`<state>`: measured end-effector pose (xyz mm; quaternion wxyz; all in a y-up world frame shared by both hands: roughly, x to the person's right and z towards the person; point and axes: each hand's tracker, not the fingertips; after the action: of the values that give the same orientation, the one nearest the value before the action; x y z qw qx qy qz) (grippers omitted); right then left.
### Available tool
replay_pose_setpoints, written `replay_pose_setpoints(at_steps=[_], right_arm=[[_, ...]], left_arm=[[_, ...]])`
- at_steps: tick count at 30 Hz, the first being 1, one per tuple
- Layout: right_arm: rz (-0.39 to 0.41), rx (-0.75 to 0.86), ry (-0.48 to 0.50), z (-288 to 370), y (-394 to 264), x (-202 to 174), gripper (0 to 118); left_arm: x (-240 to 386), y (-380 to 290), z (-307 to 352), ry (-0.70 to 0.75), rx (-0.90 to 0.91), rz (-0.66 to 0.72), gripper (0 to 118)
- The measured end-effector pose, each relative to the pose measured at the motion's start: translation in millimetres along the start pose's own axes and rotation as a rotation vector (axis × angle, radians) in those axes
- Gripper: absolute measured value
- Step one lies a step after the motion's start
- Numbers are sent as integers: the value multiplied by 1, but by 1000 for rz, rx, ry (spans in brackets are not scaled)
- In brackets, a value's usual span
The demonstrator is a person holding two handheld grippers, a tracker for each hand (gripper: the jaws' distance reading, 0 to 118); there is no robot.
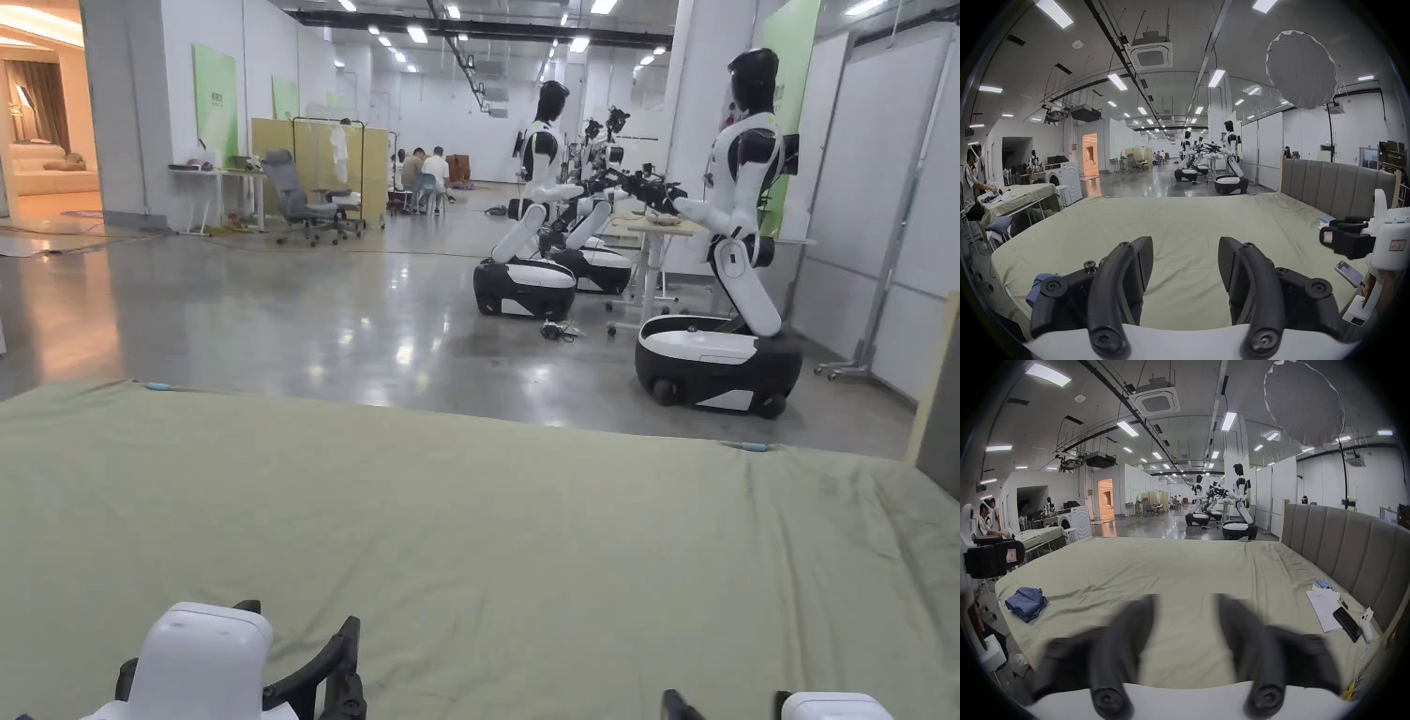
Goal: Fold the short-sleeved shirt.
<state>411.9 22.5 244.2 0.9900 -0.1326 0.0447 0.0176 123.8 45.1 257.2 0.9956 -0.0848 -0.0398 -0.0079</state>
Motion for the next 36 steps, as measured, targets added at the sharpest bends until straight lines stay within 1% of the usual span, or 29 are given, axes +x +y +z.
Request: replay_pose_setpoints(at_steps=[1, 2, 5, 7, 12, 15, 18, 19, 20, 21, 22, 24, 27, 30, 33, 36], right_arm=[[6, -5, -3, -1, 1, -1, 105], [9, -9, -2, -1, 1, -1, 118], [-25, 28, 20, 4, 1, 0, 118], [-42, 32, 39, 4, 1, 2, 118], [-39, 41, 17, 6, 3, 0, 118], [-66, 19, 28, 5, 2, 1, 118], [-73, 11, 39, 4, 2, 1, 118], [-69, 10, 36, 3, 3, 1, 118], [-68, 15, 8, 3, 4, 0, 118], [-77, 27, -29, 3, 5, 0, 118], [-91, 35, -39, 3, 6, 0, 118], [-136, 30, -13, 2, 7, 3, 118], [-250, 32, 41, 5, 8, 8, 118], [-375, -9, 24, 2, 10, 11, 118], [-509, -44, 67, 1, 13, 18, 118], [-603, -66, 107, -1, 13, 25, 118]], left_arm=[[1, 0, 1, 11, 13, -8, 55], [2, 0, 2, 23, 18, -12, 55], [5, 0, 7, 33, 39, -20, 55], [3, 2, 10, 22, 49, 0, 55], [0, 3, 13, -2, 50, 27, 55], [-1, 3, 11, -10, 33, 54, 55], [-1, 2, 10, -56, 26, 31, 55], [-3, 2, 10, -65, 20, 18, 55], [-2, 3, 9, -56, 14, 12, 55], [1, 3, 10, -44, 10, 8, 55], [2, 4, 11, -41, 10, 6, 55], [1, 5, 13, -59, 13, 6, 55], [0, 7, 14, -65, 12, 22, 55], [-1, 11, 13, -41, -6, 76, 55], [-8, 12, 18, -79, 15, 117, 55], [-10, 14, 21, -72, 18, 128, 55]])
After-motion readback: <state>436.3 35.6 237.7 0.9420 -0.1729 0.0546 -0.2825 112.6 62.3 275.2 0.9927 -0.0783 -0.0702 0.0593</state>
